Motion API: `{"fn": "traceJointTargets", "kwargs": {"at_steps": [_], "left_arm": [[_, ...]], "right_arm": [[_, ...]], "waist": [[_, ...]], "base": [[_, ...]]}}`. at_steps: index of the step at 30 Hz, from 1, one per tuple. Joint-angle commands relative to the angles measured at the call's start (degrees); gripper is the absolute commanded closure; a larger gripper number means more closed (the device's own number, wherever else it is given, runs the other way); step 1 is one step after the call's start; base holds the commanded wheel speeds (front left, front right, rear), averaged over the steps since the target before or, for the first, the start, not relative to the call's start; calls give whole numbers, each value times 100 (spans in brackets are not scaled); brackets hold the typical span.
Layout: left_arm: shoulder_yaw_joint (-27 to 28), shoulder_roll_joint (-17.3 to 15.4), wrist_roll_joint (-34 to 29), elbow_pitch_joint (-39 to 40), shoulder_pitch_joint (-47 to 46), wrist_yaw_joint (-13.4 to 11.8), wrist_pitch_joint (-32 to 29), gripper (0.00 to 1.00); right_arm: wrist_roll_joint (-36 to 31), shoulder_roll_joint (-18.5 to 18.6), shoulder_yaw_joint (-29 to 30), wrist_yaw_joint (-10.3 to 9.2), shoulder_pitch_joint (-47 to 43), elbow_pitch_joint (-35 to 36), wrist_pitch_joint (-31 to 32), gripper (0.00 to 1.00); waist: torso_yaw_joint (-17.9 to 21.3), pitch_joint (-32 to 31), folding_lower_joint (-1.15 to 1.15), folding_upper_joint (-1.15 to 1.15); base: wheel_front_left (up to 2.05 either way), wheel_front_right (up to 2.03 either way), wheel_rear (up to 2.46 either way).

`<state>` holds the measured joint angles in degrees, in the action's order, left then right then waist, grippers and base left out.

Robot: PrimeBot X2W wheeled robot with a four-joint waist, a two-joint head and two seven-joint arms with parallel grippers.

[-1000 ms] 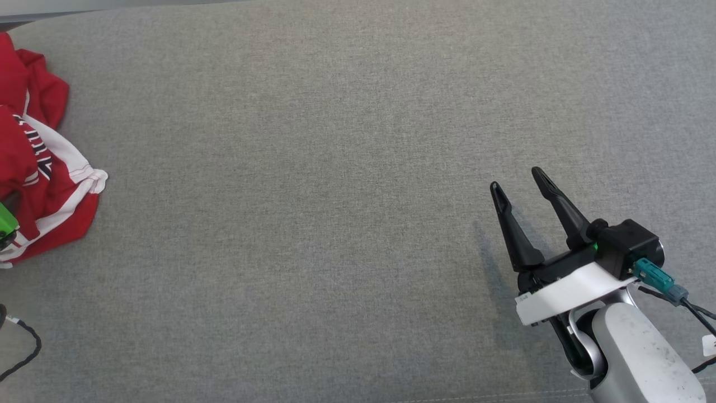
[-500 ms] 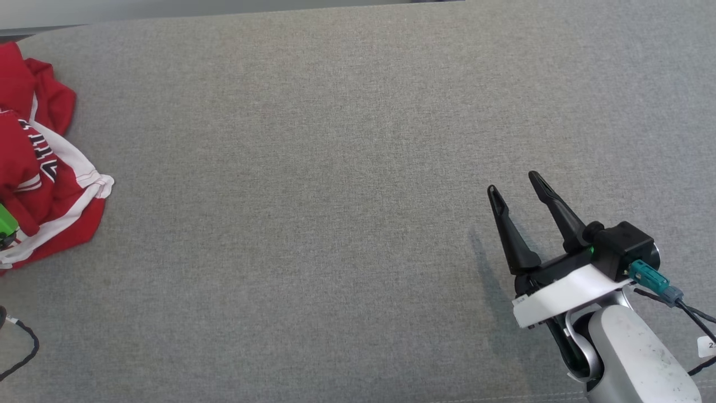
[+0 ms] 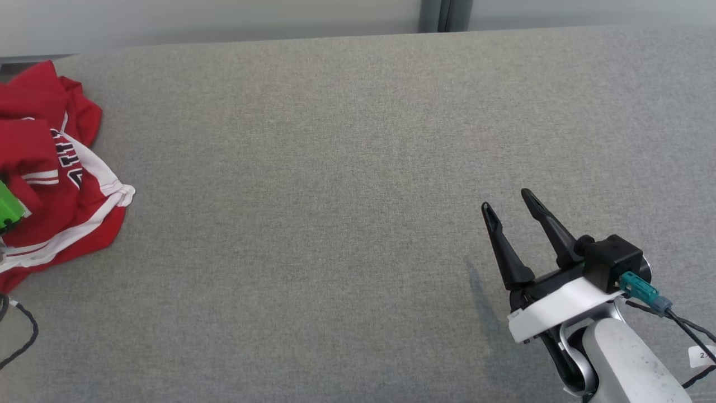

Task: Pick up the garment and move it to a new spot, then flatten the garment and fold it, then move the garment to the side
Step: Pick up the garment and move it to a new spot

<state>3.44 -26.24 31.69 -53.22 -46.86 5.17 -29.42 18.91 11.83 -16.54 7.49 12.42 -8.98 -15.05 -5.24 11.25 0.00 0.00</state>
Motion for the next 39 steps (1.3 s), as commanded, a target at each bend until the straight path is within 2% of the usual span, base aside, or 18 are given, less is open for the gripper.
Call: {"fn": "traceJointTargets", "kwargs": {"at_steps": [1, 12, 21, 29, 39], "left_arm": [[-31, -42, -33, 65, -128, 48, 33, 100], [-658, -2, -92, 845, -271, 224, -54, 100], [-1184, 182, 219, 2066, -117, 235, -315, 100], [-1563, 330, 403, 3181, 143, 236, -597, 100], [-1949, 836, 605, 4007, 514, 81, -955, 100]], "right_arm": [[25, -1, -10, 0, -70, -24, -17, 0], [90, -151, 22, 0, -375, -128, -17, 0], [97, -253, 91, 0, -591, -165, -17, 0], [93, -276, 113, 0, -628, -178, -17, 0], [141, -261, 139, 0, -578, -218, -17, 0]], "waist": [[-9, -118, 0, 0], [71, -720, 0, 0], [285, -1076, 0, 0], [726, -1180, 0, 0], [1489, -1161, 0, 0]], "base": [[0, 0, 0], [0, 0, 0], [0, 0, 0], [0, 0, 0], [0, 0, 0]]}}
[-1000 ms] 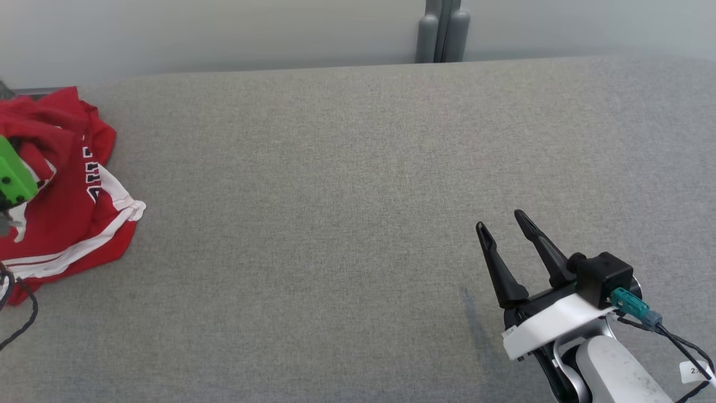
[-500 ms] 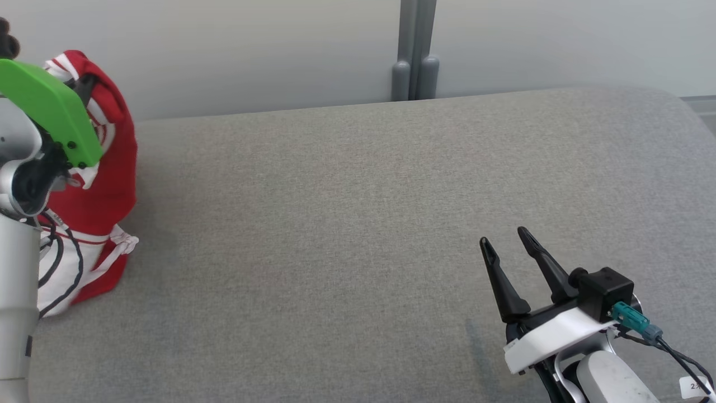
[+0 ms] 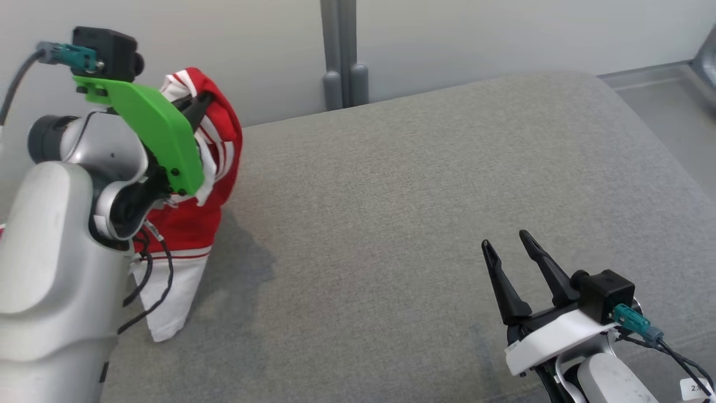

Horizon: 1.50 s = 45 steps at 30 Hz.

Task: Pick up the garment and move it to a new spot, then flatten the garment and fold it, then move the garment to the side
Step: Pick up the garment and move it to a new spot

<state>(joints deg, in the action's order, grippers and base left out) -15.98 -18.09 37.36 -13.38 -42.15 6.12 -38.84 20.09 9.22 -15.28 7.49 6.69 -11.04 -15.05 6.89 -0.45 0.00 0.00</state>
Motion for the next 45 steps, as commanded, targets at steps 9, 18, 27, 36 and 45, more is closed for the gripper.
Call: {"fn": "traceJointTargets", "kwargs": {"at_steps": [9, 18, 27, 36, 45], "left_arm": [[-312, 766, 69, 87, 203, -257, 286, 100], [-1183, 1480, 70, -615, 71, -377, 1000, 100], [-2306, 1511, 627, -1583, -541, -556, 2261, 100], [-3182, 1509, 1383, -2309, -941, -508, 2806, 0], [-3612, 1509, 1776, -2591, -1248, -462, 3324, 0]], "right_arm": [[71, -10, -28, 0, 26, -62, -17, 0], [141, -24, -129, 0, 169, -120, -17, 0], [206, -114, -218, 0, 330, -201, -17, 0], [211, -145, -197, 0, 395, -263, -17, 0], [179, -58, -194, 0, 328, -288, -17, 0]], "waist": [[872, 119, 0, 0], [1450, 402, 0, 0], [1944, 735, 0, 0], [1944, 797, 0, 0], [1432, 638, 0, 0]], "base": [[0, 0, 0], [0, 0, 0], [0, 0, 0], [0, 0, 0], [0, 0, 0]]}}
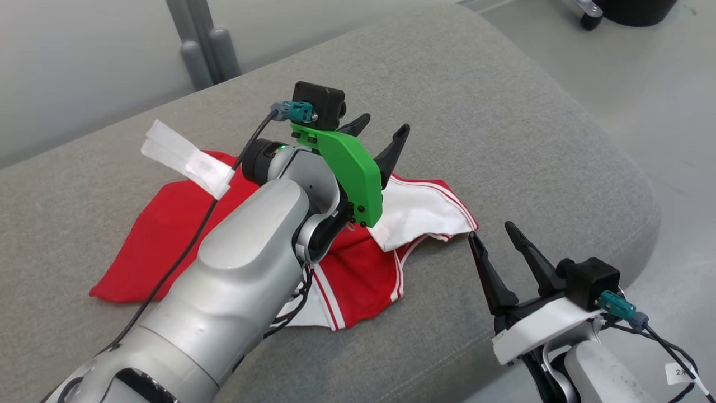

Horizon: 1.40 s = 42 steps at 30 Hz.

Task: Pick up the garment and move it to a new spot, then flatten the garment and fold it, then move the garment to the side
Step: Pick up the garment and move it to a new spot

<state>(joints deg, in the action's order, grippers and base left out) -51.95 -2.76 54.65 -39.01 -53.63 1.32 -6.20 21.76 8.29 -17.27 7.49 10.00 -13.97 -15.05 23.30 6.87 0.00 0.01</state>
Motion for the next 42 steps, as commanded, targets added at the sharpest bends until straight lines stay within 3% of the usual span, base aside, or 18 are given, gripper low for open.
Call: {"fn": "traceJointTargets", "kwargs": {"at_steps": [1, 9, 19, 28, 42], "left_arm": [[-37, -22, 57, -62, -131, 28, 127, 0], [-46, -71, -71, -281, -132, 84, 643, 0], [170, -516, -24, -146, 255, -27, 1236, 0], [417, -1063, 12, 396, 830, -425, 1637, 0], [955, -2143, -231, 2214, 2506, -1422, 2104, 0]], "right_arm": [[4, 56, 17, 0, -7, 9, -17, 0], [-37, 196, 160, 0, -139, 51, -17, 0], [-100, 323, 371, 0, -309, 132, -17, 0], [-118, 341, 528, 0, -510, 226, -17, 0], [-204, 296, 807, 0, -809, 490, -17, 0]], "waist": [[-276, -114, 0, -1], [-735, -250, 0, -1], [-1290, -471, 0, -1], [-1689, -679, 0, -1], [-2078, -797, 0, -1]], "base": [[0, 0, 0], [0, 0, 0], [0, 0, 0], [0, 0, 0], [0, 0, 0]]}}
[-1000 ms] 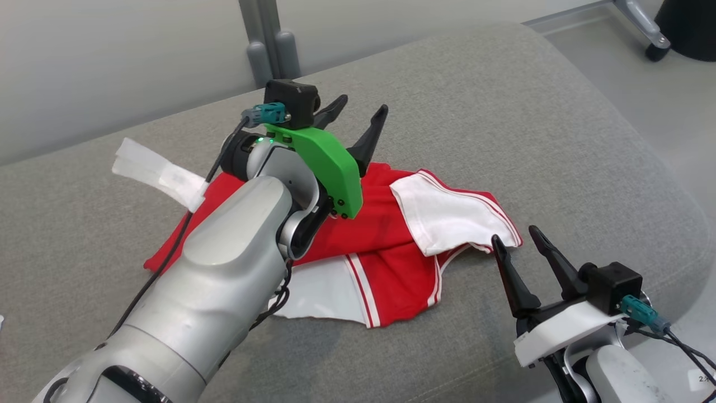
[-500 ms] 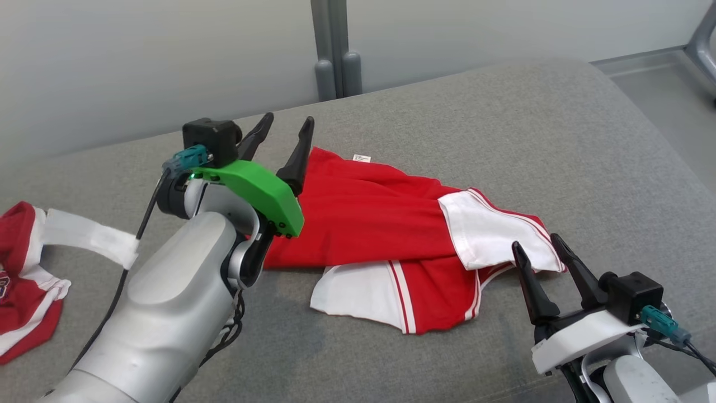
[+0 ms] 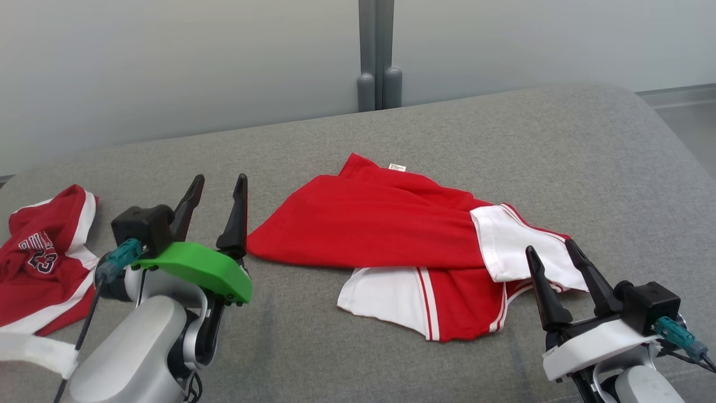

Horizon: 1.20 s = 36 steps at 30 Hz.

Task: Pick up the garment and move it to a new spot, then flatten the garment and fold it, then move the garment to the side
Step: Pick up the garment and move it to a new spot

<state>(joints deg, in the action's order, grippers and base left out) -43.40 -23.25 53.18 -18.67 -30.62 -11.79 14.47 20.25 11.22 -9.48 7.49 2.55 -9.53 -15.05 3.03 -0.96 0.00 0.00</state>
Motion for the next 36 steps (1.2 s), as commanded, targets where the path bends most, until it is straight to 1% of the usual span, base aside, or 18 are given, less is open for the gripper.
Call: {"fn": "traceJointTargets", "kwargs": {"at_steps": [1, 3, 5, 6, 8, 11, 18, 20, 21, 27, 29, 36], "left_arm": [[185, -141, -128, 341, 338, -191, 57, 0], [406, -231, -204, 675, 644, -373, 78, 0], [750, -253, -409, 1040, 937, -540, 73, 0], [750, -253, -409, 1040, 937, -540, 73, 0], [1058, -165, -600, 1330, 1320, -671, 66, 0], [1507, -53, -914, 1681, 1793, -754, 67, 0], [2117, 281, -1539, 2048, 2605, -467, 69, 0], [2290, 424, -1694, 2158, 2797, -382, 69, 0], [2446, 578, -1843, 2211, 2994, -283, 69, 0], [2719, 898, -2130, 2116, 3212, 40, 69, 0], [2778, 939, -2206, 2080, 3200, 131, 69, 0], [2915, 1065, -2358, 1942, 3209, 279, 69, 0]], "right_arm": [[-58, 2, 36, 0, -81, 62, -17, 0], [-84, -1, 44, 0, -101, 103, -17, 0], [-105, -21, 73, 0, -106, 148, -17, 0], [-105, -21, 73, 0, -106, 148, -17, 0], [-128, -50, 123, 0, -127, 192, -17, 0], [-167, -81, 173, 0, -170, 259, -17, 0], [-212, -158, 301, 0, -283, 396, -17, 0], [-223, -185, 324, 0, -333, 414, -17, 0], [-224, -194, 335, 0, -360, 435, -17, 0], [-229, -166, 299, 0, -326, 420, -17, 0], [-228, -153, 290, 0, -292, 411, -17, 0], [-199, -117, 247, 0, -252, 358, -17, 0]], "waist": [[-64, -14, 0, 0], [-79, -11, 0, 0], [-97, -2, 0, 0], [-97, -2, 0, 0], [-114, 4, 0, 0], [-122, 8, 0, 0], [-133, 40, 0, 0], [-120, 43, 0, 0], [-106, 52, 0, 0], [-99, 70, 0, 0], [-96, 73, 0, 0], [-85, 71, 0, 0]], "base": [[0, 0, 0], [0, 0, 0], [0, 0, 0], [0, 0, 0], [0, 0, 0], [0, 0, 0], [0, 0, 0], [0, 0, 0], [0, 0, 0], [0, 0, 0], [0, 0, 0], [0, 0, 0]]}}
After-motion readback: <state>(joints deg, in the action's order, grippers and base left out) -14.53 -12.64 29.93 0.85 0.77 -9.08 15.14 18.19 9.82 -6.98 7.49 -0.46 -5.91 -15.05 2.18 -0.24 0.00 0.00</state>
